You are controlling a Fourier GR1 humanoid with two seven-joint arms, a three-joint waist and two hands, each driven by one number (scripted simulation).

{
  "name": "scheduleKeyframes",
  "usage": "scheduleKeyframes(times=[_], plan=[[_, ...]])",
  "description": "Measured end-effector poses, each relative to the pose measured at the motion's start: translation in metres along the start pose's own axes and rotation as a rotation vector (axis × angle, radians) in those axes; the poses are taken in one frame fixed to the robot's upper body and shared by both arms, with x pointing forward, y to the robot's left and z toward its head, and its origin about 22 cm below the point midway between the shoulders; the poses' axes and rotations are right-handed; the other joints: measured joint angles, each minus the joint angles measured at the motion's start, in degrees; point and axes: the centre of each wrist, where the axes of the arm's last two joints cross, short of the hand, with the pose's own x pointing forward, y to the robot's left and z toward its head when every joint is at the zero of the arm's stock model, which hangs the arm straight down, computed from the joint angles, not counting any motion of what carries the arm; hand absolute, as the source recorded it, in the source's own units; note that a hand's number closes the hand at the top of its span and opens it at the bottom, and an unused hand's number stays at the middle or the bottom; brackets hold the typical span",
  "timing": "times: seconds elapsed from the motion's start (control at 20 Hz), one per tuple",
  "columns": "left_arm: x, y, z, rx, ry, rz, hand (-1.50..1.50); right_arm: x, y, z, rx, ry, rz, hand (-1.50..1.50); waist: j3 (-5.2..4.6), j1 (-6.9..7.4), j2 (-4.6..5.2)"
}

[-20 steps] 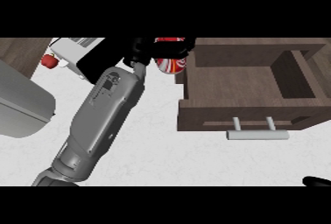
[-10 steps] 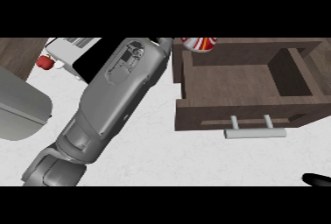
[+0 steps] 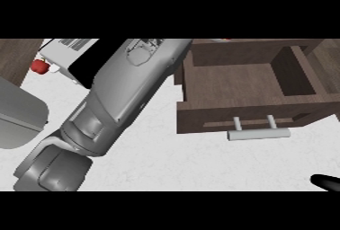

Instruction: Pick up the can, place it into the drawer and close the drawer

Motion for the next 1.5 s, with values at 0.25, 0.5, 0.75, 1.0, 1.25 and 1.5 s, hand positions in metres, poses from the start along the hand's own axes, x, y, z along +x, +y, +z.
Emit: scheduleKeyframes(times=[0.25, 0.5, 0.75, 1.0, 1.25, 1.5], plan=[[-0.002, -0.006, -0.003, 0.03, 0.005, -0.029, 1.5, 0.001, 0.004, -0.004, 0.02, 0.0, -0.001, -1.5, 0.04, -1.2, 0.25], [-0.004, -0.008, -0.006, 0.092, 0.002, -0.056, -1.5, 0.004, 0.002, -0.006, 0.033, -0.005, 0.003, -1.5, 0.07, -1.9, 0.39], [-0.003, -0.011, -0.007, 0.171, -0.009, -0.067, -1.5, 0.006, 0.001, -0.013, 0.045, -0.017, 0.007, -1.5, 0.1, -2.76, 0.65], [-0.002, -0.011, -0.008, 0.203, -0.017, -0.063, -1.5, 0.007, 0.006, -0.019, 0.071, -0.053, 0.063, -1.5, 0.12, -3.09, 0.95], [-0.002, -0.01, -0.009, 0.222, -0.012, -0.033, -1.5, 0.012, 0.011, -0.027, 0.121, -0.111, 0.157, -1.5, 0.1, -3.03, 1.12], [0.001, -0.011, -0.009, 0.23, -0.014, 0.009, -1.5, 0.012, 0.023, -0.035, 0.17, -0.172, 0.294, -1.5, 0.07, -2.67, 1.18]])
